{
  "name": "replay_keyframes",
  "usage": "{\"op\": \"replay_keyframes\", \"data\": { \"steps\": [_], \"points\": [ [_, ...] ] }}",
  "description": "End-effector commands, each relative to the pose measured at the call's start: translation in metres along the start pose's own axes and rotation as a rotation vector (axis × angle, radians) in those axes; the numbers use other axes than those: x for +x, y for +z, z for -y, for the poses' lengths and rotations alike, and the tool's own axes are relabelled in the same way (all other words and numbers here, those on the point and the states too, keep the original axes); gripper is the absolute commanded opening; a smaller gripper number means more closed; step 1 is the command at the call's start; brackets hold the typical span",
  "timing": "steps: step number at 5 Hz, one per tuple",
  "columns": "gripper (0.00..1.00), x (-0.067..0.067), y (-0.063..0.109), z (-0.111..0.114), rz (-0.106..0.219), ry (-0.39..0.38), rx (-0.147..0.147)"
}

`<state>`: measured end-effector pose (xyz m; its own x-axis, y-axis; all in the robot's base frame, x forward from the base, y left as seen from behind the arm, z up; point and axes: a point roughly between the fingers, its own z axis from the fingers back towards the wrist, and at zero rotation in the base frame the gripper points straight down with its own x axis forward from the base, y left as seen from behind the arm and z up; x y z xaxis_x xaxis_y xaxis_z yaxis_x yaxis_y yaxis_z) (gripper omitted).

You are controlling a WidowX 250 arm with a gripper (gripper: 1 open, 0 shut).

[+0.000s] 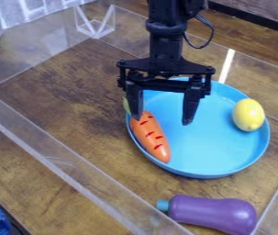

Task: Remove the carrot from the blue tray and put it on the table

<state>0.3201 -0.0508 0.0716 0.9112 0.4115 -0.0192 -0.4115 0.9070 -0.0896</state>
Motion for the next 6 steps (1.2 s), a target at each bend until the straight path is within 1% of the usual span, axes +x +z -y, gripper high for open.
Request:
{"op": "replay_keyframes", "data": {
  "steps": [1, 3, 4, 5, 6],
  "points": [
    [1.00, 0.005, 0.011, 0.005, 0.063, 0.031, -0.020],
    [1.00, 0.008, 0.001, 0.006, 0.089, 0.106, -0.009],
    [1.00, 0.008, -0.003, 0.006, 0.098, 0.128, -0.001],
    [1.00, 0.006, 0.000, 0.008, 0.100, 0.122, 0.008],
    [1.00, 0.007, 0.008, 0.004, 0.103, 0.100, 0.025]
  ]
}}
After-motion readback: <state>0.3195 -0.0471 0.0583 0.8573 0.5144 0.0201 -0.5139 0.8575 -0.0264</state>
